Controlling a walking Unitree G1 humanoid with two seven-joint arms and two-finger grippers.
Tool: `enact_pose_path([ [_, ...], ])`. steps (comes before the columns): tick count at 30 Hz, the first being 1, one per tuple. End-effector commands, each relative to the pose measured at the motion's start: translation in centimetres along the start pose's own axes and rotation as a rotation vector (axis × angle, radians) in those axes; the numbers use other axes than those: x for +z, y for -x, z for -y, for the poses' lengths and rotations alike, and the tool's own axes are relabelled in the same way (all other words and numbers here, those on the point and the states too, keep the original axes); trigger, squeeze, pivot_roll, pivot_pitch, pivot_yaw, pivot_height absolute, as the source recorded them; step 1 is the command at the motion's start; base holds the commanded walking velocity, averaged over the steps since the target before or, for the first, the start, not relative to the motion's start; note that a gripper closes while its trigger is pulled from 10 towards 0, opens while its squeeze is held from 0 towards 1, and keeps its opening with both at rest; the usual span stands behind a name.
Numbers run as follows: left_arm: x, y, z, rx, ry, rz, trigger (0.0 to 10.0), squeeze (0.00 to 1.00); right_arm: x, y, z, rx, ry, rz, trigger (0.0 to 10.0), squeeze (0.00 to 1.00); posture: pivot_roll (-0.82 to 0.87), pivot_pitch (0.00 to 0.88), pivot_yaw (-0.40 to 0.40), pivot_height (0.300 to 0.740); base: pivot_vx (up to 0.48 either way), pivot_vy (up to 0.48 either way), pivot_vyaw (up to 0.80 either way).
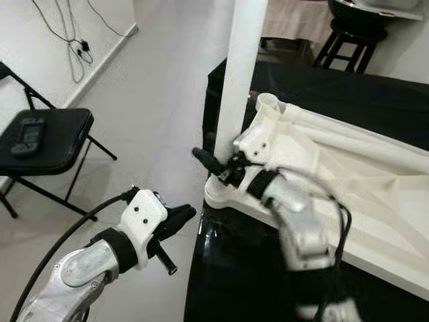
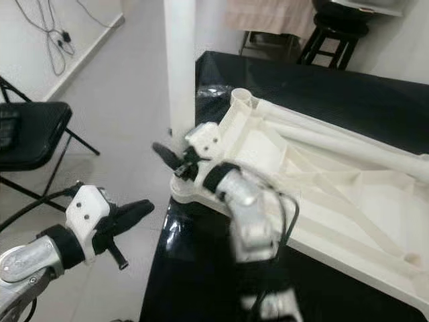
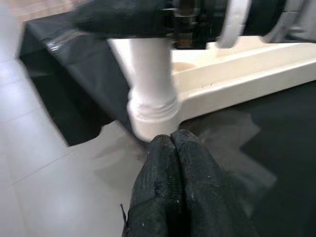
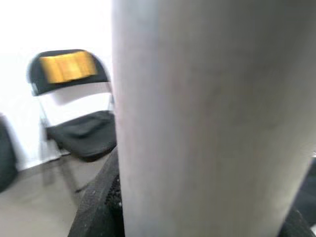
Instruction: Building children table
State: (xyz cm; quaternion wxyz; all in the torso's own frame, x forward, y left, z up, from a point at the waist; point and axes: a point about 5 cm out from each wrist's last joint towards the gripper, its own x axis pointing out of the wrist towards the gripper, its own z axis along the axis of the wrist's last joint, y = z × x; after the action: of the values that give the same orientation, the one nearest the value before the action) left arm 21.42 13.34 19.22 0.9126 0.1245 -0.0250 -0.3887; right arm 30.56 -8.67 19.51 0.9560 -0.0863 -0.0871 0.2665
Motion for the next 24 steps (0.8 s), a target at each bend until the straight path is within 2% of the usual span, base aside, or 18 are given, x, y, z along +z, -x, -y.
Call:
enact_pose_path([
  [1,-0.1,-0.1,0.1,-0.014,0.006,-0.005,10.0,0.0,-4.0,1.4,0.4,0.011,0.089,-0.241,0.0,0.0,0.04,0.204,-0.097,0.74,0.0,0.0,0.0],
  [4,0.0,-0.3,0.1,-0.017,0.004,0.002,10.0,0.0,-3.9,0.5,1.0,0.05,0.068,-0.234,0.0,0.0,0.06,0.2,-0.117,0.74,0.0,0.0,0.0],
  [6,0.0,-0.3,0.1,-0.017,0.004,0.002,10.0,0.0,-3.9,0.5,1.0,0.05,0.068,-0.234,0.0,0.0,0.06,0.2,-0.117,0.74,0.0,0.0,0.0],
  [7,-0.1,-0.3,0.1,-0.012,0.002,0.001,10.0,0.0,-3.9,0.1,1.2,0.06,0.044,-0.239,1.3,0.0,0.06,0.199,-0.119,0.74,0.0,0.0,0.0],
  [8,-0.1,-0.3,0.1,-0.012,0.002,0.001,10.0,0.0,-3.9,0.1,1.2,0.06,0.044,-0.239,1.3,0.0,0.06,0.199,-0.119,0.74,0.0,0.0,0.0],
  [9,-0.1,-0.2,0.0,-0.006,-0.002,-0.001,10.0,0.0,-3.8,-0.2,1.1,0.064,0.042,-0.239,10.0,0.0,0.06,0.198,-0.117,0.74,0.0,0.0,0.0],
  [10,-0.1,-0.2,0.0,-0.006,-0.002,-0.001,10.0,0.0,-3.8,-0.2,1.1,0.064,0.042,-0.239,10.0,0.0,0.06,0.198,-0.117,0.74,0.0,0.0,0.0],
  [11,0.0,-0.1,-0.1,-0.001,-0.005,-0.002,10.0,0.0,-3.3,-1.0,0.8,0.117,0.027,-0.214,10.0,0.29,0.06,0.197,-0.112,0.74,0.0,0.0,0.0],
  [14,0.0,-0.1,-0.2,0.001,-0.006,-0.002,10.0,0.0,-2.8,-1.5,0.4,0.156,0.019,-0.195,10.0,0.29,0.07,0.197,-0.109,0.74,0.0,0.0,0.0],
  [15,0.0,-0.2,-0.1,-0.002,-0.006,-0.001,10.0,0.0,-2.0,-2.0,0.0,0.224,0.001,-0.158,10.0,1.0,0.07,0.198,-0.109,0.74,0.0,0.0,0.0],
  [16,0.0,-0.2,-0.1,-0.002,-0.006,-0.001,10.0,0.0,-2.0,-2.0,0.0,0.224,0.001,-0.158,10.0,1.0,0.07,0.198,-0.109,0.74,0.0,0.0,0.0],
  [19,0.0,-0.3,0.1,-0.007,-0.002,0.0,10.0,0.0,0.3,-2.9,-0.7,0.441,-0.025,-0.037,10.0,1.0,0.07,0.2,-0.107,0.74,0.0,0.0,0.0],
  [20,0.0,-0.3,0.1,-0.007,-0.001,0.001,10.0,0.0,0.7,-3.0,-0.6,0.515,-0.016,-0.014,10.0,0.61,0.08,0.199,-0.109,0.74,0.0,0.0,0.0],
  [22,0.0,-0.3,0.1,-0.007,-0.001,0.001,10.0,0.0,0.9,-3.0,-0.6,0.562,-0.01,-0.004,10.0,0.61,0.08,0.199,-0.109,0.74,0.0,0.0,0.0],
  [23,0.1,-0.4,0.2,-0.007,0.0,0.003,10.0,0.0,0.8,-3.1,-0.5,0.644,0.0,-0.01,10.0,0.0,0.09,0.197,-0.117,0.74,0.0,0.0,0.0],
  [24,0.1,-0.4,0.2,-0.007,0.0,0.003,10.0,0.0,0.8,-3.1,-0.5,0.644,0.0,-0.01,10.0,0.0,0.09,0.197,-0.117,0.74,0.0,0.0,0.0],
])
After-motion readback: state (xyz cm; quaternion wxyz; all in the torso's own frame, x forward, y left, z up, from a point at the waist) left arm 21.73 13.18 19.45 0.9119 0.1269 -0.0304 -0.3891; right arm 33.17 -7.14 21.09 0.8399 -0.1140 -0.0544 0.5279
